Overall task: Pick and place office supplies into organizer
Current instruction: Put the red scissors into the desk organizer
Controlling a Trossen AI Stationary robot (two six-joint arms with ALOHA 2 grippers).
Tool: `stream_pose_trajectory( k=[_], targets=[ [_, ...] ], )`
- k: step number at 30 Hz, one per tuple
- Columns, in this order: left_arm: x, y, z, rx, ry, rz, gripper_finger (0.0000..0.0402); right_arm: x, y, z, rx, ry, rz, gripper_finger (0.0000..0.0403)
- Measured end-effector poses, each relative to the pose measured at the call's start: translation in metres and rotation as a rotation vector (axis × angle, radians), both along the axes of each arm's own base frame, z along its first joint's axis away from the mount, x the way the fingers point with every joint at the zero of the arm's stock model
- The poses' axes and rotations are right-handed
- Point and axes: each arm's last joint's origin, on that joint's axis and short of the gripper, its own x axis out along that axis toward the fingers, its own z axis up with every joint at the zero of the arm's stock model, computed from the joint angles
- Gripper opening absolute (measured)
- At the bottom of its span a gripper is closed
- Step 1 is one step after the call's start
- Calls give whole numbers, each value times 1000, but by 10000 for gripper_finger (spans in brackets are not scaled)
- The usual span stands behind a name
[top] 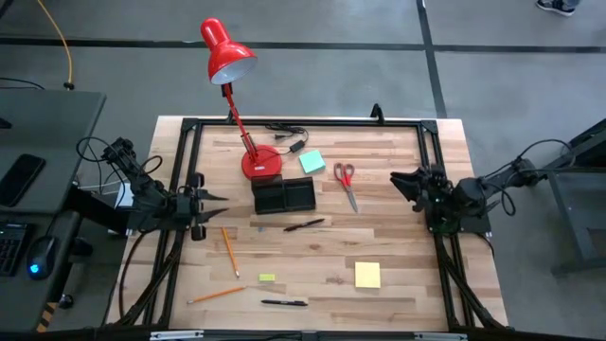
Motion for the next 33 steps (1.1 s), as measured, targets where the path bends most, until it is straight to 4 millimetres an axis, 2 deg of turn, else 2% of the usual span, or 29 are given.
stream_pose_trajectory(
  k=[4,8,13,20,22,27,33],
  targets=[
    [0,0,0,4,3,-2,106,15,1,19,-18,79,17,149],
    [0,0,-1,15,14,14,106,42,-3,27,-5,343,-32,149],
    [0,1,-2,16,15,25,106,78,-19,33,95,672,-75,149],
    [0,0,-4,15,34,8,106,131,-53,44,108,849,-80,149],
    [0,0,-5,14,43,-6,106,143,-65,37,131,912,-84,149],
    [0,0,-6,-11,40,-6,106,160,-97,-3,310,1069,-23,149],
    [0,0,-6,-10,42,-8,106,172,-108,-42,428,1185,13,149]
  ],
)
